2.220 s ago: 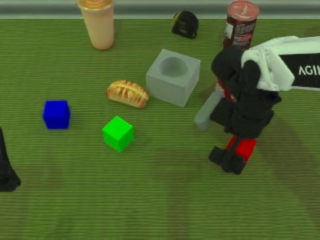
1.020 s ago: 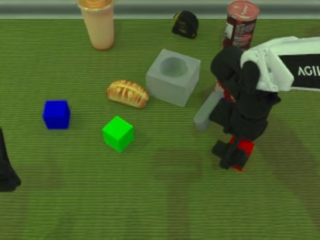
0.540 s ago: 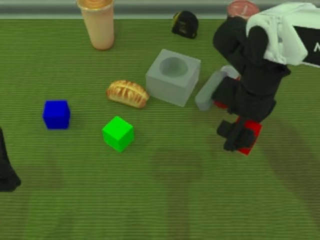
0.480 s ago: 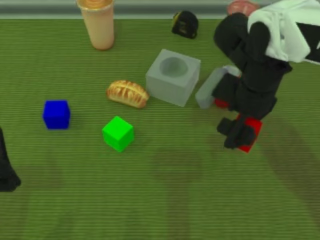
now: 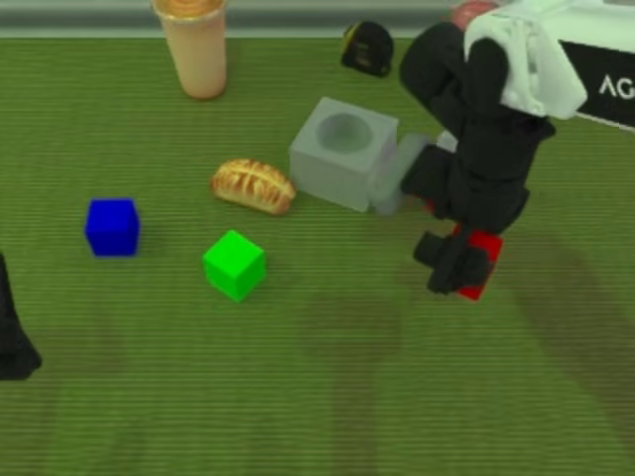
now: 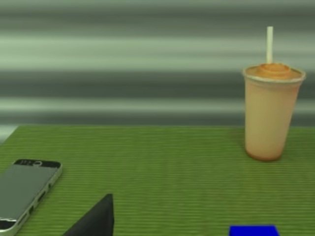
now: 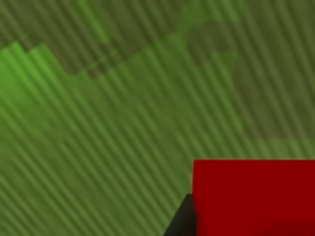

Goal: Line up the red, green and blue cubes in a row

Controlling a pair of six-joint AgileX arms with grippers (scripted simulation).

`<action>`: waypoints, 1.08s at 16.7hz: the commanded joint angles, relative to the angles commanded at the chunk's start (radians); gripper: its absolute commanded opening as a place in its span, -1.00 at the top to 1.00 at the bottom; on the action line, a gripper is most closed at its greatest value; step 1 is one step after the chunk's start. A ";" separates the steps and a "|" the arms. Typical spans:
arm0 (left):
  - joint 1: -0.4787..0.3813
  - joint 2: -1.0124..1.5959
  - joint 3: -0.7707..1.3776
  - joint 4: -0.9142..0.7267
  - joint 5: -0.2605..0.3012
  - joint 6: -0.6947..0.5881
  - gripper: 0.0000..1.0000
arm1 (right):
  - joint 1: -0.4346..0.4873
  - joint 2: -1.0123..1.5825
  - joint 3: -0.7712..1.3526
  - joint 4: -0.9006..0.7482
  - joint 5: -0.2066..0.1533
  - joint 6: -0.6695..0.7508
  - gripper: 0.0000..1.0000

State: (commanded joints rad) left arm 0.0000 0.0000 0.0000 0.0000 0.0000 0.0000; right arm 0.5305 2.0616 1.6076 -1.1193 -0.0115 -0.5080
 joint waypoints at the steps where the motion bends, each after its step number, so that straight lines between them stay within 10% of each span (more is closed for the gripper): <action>1: 0.000 0.000 0.000 0.000 0.000 0.000 -1.00 | 0.021 0.030 0.044 -0.024 0.000 -0.008 1.00; 11: 0.000 0.000 0.000 0.000 0.000 0.000 -1.00 | 0.316 0.403 0.761 -0.337 -0.004 -0.125 1.00; 18: 0.000 0.000 0.000 0.000 0.000 0.000 -1.00 | 0.374 0.463 0.875 -0.391 -0.002 -0.146 1.00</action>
State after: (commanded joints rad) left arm 0.0000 0.0000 0.0000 0.0000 0.0000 0.0000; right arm 0.9048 2.5248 2.4825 -1.5098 -0.0139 -0.6541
